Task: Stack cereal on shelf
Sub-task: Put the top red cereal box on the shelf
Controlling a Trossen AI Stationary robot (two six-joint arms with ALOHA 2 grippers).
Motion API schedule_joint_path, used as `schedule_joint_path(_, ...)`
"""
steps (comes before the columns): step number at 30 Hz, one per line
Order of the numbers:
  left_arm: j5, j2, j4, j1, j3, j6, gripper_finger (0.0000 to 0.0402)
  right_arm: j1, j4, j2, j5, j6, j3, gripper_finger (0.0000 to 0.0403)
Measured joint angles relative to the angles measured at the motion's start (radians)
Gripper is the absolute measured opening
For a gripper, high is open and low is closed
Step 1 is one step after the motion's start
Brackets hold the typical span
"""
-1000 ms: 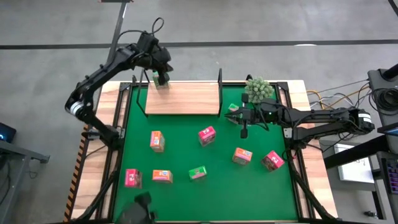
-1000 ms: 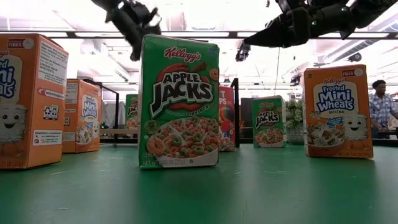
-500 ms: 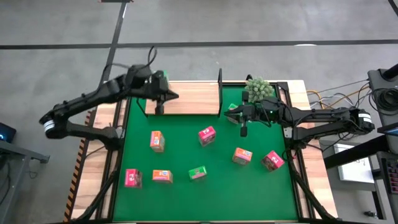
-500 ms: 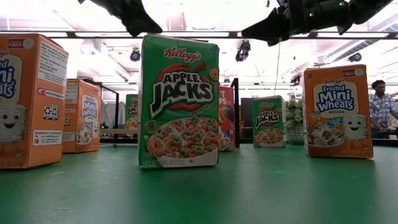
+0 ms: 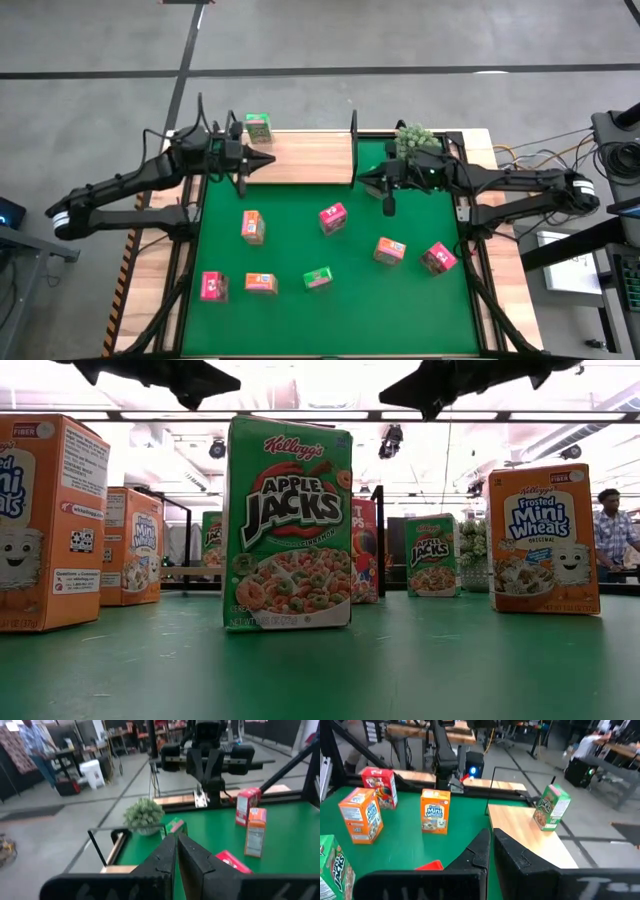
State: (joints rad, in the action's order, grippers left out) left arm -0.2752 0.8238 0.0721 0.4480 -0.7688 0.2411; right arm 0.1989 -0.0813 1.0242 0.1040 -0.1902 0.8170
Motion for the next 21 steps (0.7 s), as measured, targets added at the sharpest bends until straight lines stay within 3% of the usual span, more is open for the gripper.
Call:
schedule_joint_path(17, 0.005, -0.053, -0.003, 0.000, 0.040, 0.035, 0.0001, 0.000, 0.663, 0.392, 0.011, -0.046, 0.530, 0.0012)
schedule_joint_path(21, 0.005, -0.053, -0.004, 0.000, 0.060, 0.035, 0.0001, 0.000, 0.789, 0.464, 0.066, -0.072, 0.607, 0.0012)
